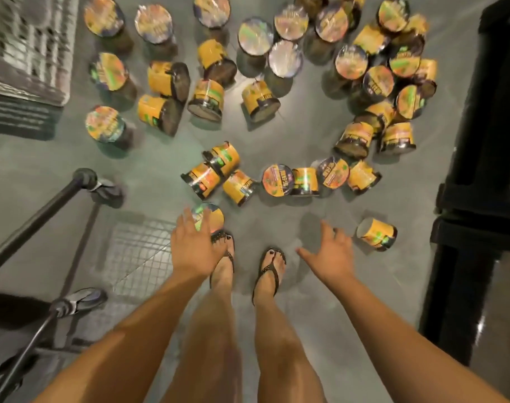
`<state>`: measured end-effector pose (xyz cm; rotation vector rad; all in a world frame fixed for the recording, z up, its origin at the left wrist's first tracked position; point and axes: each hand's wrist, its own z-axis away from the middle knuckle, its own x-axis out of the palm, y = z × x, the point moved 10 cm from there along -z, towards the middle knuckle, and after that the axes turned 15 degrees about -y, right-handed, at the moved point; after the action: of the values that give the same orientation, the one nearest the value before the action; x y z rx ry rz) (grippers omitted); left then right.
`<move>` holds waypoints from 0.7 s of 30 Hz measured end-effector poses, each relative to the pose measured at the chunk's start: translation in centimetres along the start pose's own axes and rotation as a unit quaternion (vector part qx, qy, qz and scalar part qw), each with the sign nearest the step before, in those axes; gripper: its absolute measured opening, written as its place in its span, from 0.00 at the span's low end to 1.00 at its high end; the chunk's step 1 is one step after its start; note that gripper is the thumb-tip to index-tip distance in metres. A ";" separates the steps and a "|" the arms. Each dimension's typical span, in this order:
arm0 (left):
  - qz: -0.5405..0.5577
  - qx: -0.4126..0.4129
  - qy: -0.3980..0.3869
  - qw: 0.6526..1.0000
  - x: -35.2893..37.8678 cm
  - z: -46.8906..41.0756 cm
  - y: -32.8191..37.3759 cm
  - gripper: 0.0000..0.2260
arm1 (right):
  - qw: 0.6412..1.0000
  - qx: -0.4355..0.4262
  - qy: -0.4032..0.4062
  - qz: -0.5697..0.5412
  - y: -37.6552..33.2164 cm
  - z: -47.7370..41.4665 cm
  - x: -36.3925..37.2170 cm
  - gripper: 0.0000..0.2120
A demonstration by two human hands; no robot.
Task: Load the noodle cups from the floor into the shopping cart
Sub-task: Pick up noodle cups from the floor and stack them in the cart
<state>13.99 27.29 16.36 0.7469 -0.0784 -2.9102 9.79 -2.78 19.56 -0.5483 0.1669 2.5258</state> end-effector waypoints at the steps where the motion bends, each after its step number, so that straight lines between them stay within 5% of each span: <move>1: -0.001 -0.016 -0.005 1.000 0.7 -2.4 -0.5 0.42 | 1.000 -0.004 -0.004 0.010 -0.6 -2.5 0.6 0.43; 11: 0.052 -0.110 0.003 0.993 11.9 -18.7 -5.8 0.54 | 0.994 -0.043 0.045 0.093 -5.8 -23.8 4.8 0.53; 21: 0.068 -0.071 0.071 0.993 15.0 -23.2 -6.4 0.56 | 0.983 -0.060 0.118 0.130 -8.6 -31.8 4.4 0.62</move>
<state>11.43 31.12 -11.67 0.8827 0.0878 -2.6923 22.14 -0.58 -11.20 -0.9295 0.1853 2.7297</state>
